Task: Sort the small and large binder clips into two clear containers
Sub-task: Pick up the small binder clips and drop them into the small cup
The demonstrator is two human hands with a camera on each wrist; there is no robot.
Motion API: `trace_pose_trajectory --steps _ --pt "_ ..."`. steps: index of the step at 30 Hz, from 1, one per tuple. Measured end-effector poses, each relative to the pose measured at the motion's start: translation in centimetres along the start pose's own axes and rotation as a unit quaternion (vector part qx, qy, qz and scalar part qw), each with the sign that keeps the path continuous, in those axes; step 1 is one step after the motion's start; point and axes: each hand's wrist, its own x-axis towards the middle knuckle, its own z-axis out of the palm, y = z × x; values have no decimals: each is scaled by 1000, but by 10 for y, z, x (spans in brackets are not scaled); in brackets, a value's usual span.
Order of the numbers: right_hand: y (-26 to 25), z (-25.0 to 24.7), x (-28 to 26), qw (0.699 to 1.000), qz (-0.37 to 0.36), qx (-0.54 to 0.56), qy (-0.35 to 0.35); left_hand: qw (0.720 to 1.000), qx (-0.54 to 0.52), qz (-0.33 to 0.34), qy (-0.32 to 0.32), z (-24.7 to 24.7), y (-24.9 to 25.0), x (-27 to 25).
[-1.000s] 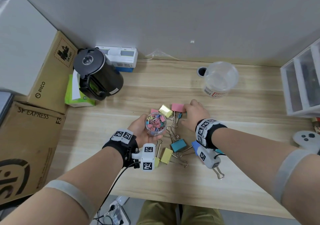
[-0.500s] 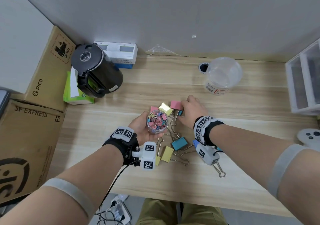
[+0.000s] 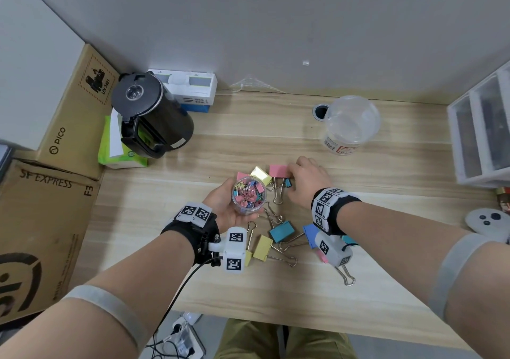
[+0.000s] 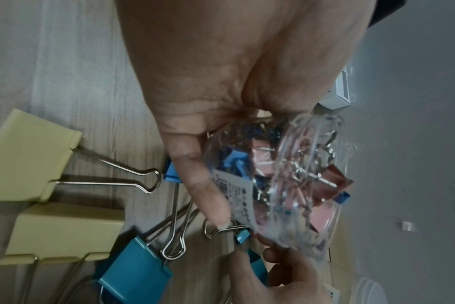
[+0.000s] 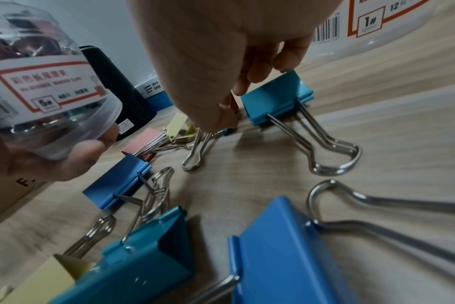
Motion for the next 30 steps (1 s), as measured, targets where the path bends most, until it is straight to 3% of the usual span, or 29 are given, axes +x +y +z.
trace_pose_trajectory --steps 8,11,14,20,23,26,28,30 --pt "3 3 -10 997 -51 -65 12 1000 2 3 4 1 -6 -2" --pt "5 1 -18 987 -105 -120 14 1000 2 5 8 3 -8 -3" --pt "4 1 -26 971 -146 -190 -10 1000 3 7 7 7 -10 -3" --pt "4 0 -28 962 -168 -208 -50 1000 10 10 8 16 -10 -4" --pt "9 -4 -28 979 -162 -123 -25 1000 9 8 2 17 -8 -6" --pt "21 -16 -27 995 -61 73 27 1000 -6 6 -6 15 -7 -8" --pt "33 -27 -24 973 34 224 49 1000 -13 7 -2 13 -8 -9" --pt "47 -36 -21 952 94 282 70 1000 -17 9 3 11 -11 -10"
